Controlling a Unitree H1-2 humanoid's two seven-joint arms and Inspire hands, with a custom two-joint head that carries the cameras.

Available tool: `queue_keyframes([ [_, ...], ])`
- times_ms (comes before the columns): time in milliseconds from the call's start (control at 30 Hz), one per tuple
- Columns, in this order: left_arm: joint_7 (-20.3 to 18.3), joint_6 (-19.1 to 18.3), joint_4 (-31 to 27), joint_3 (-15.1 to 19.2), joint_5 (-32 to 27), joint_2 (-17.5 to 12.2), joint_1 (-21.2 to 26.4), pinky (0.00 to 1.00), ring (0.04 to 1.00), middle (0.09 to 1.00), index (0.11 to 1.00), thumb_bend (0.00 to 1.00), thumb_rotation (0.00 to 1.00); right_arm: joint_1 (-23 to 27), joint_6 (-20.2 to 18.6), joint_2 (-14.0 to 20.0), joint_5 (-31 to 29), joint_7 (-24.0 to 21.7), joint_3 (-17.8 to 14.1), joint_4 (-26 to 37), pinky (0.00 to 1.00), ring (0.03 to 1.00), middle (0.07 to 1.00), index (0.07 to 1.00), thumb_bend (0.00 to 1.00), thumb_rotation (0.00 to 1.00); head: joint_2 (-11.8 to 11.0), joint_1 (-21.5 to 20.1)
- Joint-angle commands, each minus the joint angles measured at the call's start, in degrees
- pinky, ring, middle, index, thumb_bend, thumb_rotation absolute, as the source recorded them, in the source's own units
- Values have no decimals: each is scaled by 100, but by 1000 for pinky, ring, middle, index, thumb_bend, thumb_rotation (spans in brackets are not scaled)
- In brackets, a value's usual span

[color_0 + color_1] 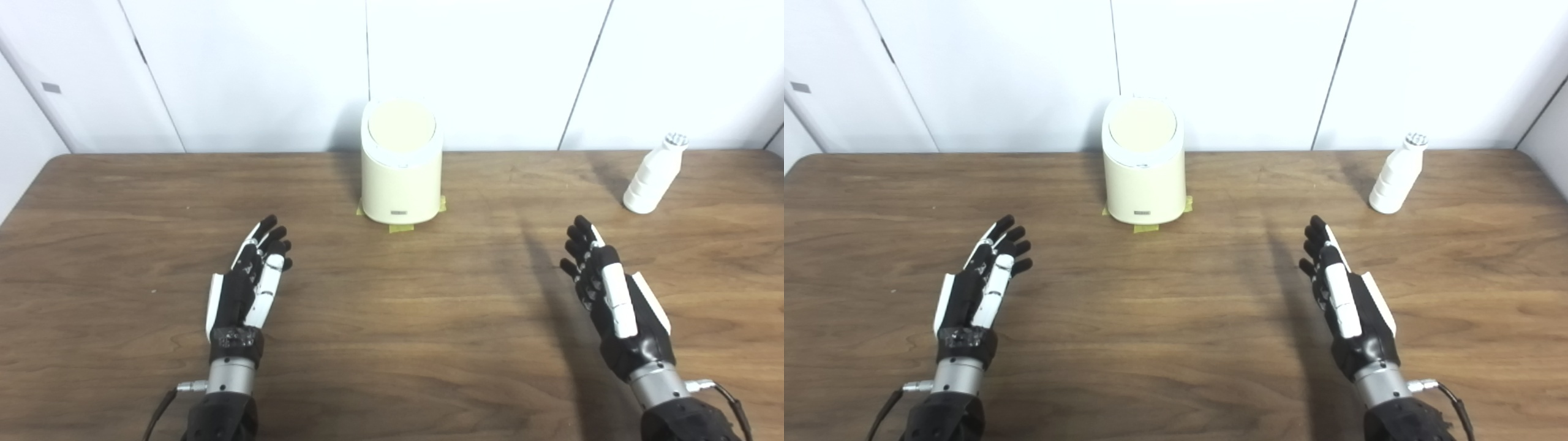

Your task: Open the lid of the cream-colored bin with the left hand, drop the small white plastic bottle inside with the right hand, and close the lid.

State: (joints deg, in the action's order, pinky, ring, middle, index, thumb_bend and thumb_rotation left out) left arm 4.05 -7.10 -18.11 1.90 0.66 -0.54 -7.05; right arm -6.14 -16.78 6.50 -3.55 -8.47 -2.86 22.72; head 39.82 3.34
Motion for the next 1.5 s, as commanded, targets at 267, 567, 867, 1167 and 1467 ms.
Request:
queue_keyframes([
  [267, 21, 307, -61, 64, 164, -13, -289, 767, 842, 871, 930, 657, 542, -153, 711, -52, 154, 110, 110, -184, 925, 986, 997, 1000, 573, 1000, -451, 46],
  [567, 145, 193, 194, 159, 521, -114, 533, 808, 850, 861, 914, 741, 454, -62, 1198, -164, 174, 218, 172, -822, 882, 969, 984, 1000, 595, 1000, -1065, -76],
  [867, 112, 140, 403, 216, 788, -298, 1310, 777, 827, 849, 889, 720, 436, 75, 1565, -179, 163, 262, 235, -1247, 882, 965, 975, 1000, 554, 1000, -1412, -90],
  [1167, 60, 40, 556, 177, 1051, -514, 1903, 767, 818, 852, 890, 711, 404, 170, 1717, -209, 221, 283, 312, -1465, 895, 965, 975, 1000, 558, 1000, -1713, -180],
  [1467, -45, -312, 710, -102, 1409, -584, 2511, 733, 797, 829, 862, 729, 360, 228, 1817, -255, 285, 301, 321, -1587, 892, 966, 974, 1000, 542, 1000, -1824, -266],
])
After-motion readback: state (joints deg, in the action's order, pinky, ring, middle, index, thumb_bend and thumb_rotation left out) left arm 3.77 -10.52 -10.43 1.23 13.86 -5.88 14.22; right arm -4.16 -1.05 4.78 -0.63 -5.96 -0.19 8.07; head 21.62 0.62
